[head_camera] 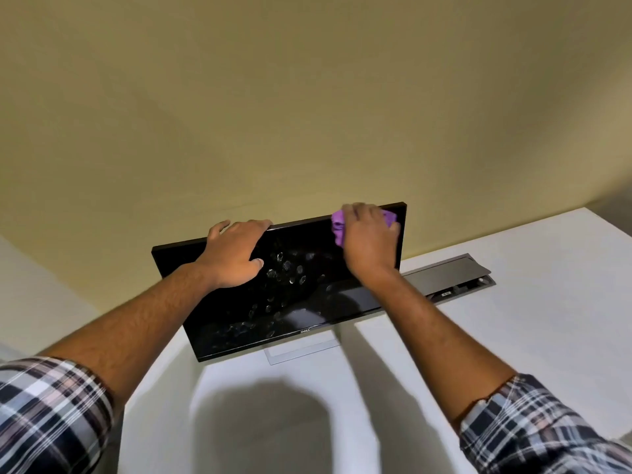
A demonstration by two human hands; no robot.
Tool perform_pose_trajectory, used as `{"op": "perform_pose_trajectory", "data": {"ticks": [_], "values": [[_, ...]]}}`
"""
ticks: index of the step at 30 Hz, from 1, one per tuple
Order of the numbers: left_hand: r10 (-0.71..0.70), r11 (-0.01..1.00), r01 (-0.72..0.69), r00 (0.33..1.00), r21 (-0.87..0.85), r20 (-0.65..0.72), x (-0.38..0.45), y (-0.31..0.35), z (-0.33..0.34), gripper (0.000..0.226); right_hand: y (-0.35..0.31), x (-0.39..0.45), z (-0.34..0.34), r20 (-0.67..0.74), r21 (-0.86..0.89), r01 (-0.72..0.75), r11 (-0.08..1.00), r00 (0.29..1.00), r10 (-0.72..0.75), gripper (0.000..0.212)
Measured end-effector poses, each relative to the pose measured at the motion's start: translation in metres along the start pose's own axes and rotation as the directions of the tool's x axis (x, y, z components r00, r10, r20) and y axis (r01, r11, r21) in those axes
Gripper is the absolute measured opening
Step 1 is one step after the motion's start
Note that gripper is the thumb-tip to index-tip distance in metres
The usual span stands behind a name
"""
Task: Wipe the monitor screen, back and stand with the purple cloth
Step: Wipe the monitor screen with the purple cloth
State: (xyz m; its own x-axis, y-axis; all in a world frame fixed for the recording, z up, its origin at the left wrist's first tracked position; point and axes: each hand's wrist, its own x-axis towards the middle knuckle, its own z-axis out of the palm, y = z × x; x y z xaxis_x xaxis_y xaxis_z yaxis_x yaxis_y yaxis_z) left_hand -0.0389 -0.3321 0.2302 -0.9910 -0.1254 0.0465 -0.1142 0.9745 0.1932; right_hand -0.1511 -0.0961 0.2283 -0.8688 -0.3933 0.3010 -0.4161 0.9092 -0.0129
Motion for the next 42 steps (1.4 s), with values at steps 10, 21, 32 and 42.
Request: {"op": "perform_pose_trajectory", "data": {"ticks": [10,21,32,42], "values": [[0.017,1.000,-0.017,1.000,0.001,0.003,0.000,-0.003,-0.001,0.075,-0.009,-0.010,0.014,-0.033,0.098,0.250,0.963,0.968,-0.248,0.066],[0.006,1.000,-0.006,1.000,0.012,0.013,0.003,-0.001,-0.002,0.075,0.098,0.019,0.035,-0.073,0.410,-0.101,0.906,0.987,0.143,0.069],[-0.018,1.000,0.018,1.000,0.001,0.001,0.008,-0.004,0.001,0.075,-0.010,-0.028,0.061,-0.091,0.626,-0.206,0.753,0.939,0.332,0.110],[-0.046,0.999,0.046,0.999,0.000,0.013,0.010,0.000,-0.001,0.077,-0.024,-0.071,0.084,-0.194,0.636,0.170,0.752,0.979,-0.057,0.072]]}}
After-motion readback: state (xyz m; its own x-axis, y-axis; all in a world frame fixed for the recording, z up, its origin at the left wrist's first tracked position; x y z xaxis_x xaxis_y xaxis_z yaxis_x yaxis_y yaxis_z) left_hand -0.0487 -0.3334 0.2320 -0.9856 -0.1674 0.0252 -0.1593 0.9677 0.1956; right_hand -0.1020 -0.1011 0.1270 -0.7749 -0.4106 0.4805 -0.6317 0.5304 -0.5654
